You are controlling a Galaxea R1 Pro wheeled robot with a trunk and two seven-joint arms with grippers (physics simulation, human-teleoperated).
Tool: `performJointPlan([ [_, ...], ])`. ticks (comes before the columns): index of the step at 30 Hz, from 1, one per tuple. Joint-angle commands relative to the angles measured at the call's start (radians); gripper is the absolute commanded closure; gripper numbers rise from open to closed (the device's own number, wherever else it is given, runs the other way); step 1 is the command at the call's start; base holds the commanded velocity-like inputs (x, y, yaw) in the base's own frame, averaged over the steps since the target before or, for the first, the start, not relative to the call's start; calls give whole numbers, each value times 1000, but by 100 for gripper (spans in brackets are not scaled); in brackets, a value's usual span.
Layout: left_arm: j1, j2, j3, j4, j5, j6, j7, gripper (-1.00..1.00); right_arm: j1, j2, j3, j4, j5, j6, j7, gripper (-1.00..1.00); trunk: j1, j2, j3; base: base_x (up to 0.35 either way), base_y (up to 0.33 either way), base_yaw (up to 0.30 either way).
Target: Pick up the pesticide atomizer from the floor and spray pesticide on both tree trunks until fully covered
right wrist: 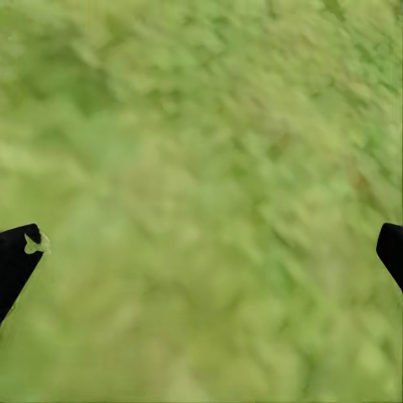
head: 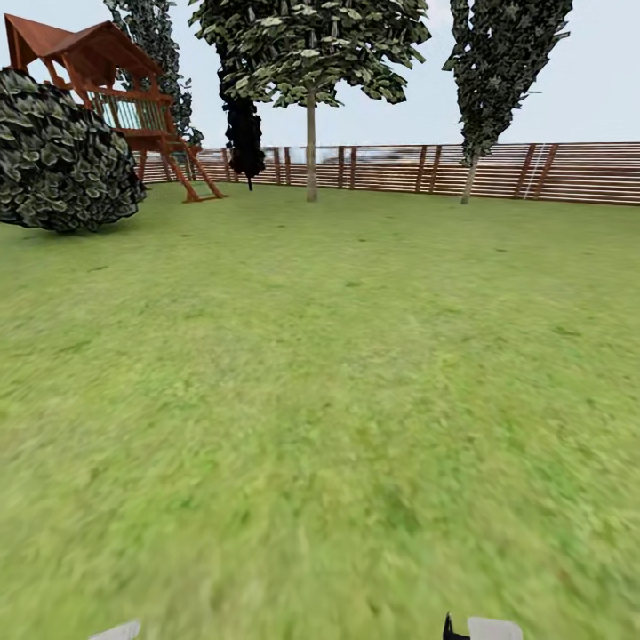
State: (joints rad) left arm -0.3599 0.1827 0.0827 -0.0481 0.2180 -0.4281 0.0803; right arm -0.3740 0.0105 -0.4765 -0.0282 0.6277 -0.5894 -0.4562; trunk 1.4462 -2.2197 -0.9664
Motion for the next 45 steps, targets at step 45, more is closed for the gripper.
performJointPlan([
  [45,-1,0,7,1,-3,-4,-1,100,0,0,-7,1,10,-1,-6,-100,0,0,-1,340,0,0],
])
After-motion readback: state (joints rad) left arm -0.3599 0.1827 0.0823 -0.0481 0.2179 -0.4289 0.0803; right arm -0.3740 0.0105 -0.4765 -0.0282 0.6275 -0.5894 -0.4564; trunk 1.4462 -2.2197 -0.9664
